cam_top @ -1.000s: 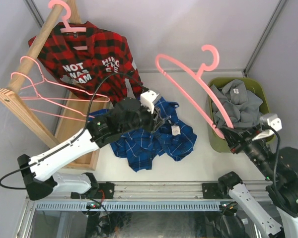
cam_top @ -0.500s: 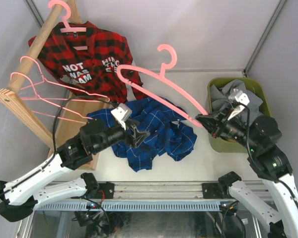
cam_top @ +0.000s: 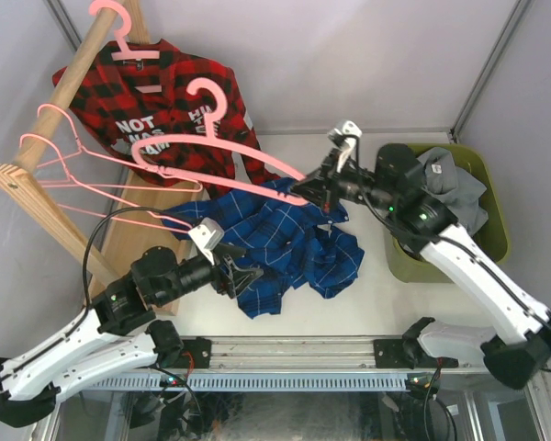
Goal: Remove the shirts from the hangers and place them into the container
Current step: Place the hanger at the clothesline.
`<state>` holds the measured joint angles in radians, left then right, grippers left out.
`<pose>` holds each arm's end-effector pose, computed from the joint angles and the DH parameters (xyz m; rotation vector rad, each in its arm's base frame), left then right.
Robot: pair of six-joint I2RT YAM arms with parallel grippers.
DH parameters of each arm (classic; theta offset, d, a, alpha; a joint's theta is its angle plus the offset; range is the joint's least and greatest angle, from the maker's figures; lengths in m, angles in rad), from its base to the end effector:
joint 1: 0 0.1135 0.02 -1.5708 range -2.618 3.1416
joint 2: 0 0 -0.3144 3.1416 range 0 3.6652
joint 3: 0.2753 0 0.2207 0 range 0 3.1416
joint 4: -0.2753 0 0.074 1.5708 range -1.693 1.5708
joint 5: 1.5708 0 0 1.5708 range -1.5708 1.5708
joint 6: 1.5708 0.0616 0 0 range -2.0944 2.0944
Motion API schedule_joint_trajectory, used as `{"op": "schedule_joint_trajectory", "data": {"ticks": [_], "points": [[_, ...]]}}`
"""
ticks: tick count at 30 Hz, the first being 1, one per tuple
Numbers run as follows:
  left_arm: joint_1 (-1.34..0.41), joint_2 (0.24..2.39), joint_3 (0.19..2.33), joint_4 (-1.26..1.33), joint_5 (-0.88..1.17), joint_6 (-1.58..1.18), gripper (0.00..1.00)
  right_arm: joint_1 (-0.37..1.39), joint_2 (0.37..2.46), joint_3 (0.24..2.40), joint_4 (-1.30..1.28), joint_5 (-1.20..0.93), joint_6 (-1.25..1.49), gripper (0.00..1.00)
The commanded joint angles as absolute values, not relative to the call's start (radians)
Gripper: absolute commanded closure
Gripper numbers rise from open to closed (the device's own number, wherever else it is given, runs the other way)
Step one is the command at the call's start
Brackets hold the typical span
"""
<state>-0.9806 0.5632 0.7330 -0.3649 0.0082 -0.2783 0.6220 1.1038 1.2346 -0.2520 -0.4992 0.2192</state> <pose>0.0477 -0.0720 0.3501 0.6455 1.7437 -0.9056 0.1521 0.1454 0.4659 -0.7355 1.6319 1.0377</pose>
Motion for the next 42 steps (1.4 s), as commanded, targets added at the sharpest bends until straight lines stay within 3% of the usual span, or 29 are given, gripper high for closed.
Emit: {"op": "schedule_joint_trajectory", "data": {"ticks": [1, 14, 22, 28, 39, 42], "points": [[-0.980, 0.562, 0.728, -0.354, 0.038, -0.301, 0.28, 0.671, 1.245, 1.421, -0.109, -0.502, 0.142, 1.00], [-0.985, 0.571, 0.720, -0.373, 0.023, -0.309, 0.25, 0.795, 1.734, 2.006, -0.214, -0.511, 0.104, 1.00], [-0.985, 0.573, 0.716, -0.377, 0.000, -0.312, 0.15, 0.830, 1.912, 2.250, -0.248, -0.516, 0.124, 1.00], [-0.985, 0.576, 0.716, -0.382, -0.020, -0.311, 0.09, 0.850, 1.981, 2.315, -0.319, -0.506, 0.110, 1.00], [-0.985, 0.577, 0.711, -0.390, -0.044, -0.325, 0.07, 0.854, 1.991, 2.316, -0.369, -0.491, 0.094, 1.00], [-0.985, 0.575, 0.712, -0.388, -0.052, -0.332, 0.07, 0.854, 1.971, 2.306, -0.383, -0.481, 0.093, 0.84]]}}
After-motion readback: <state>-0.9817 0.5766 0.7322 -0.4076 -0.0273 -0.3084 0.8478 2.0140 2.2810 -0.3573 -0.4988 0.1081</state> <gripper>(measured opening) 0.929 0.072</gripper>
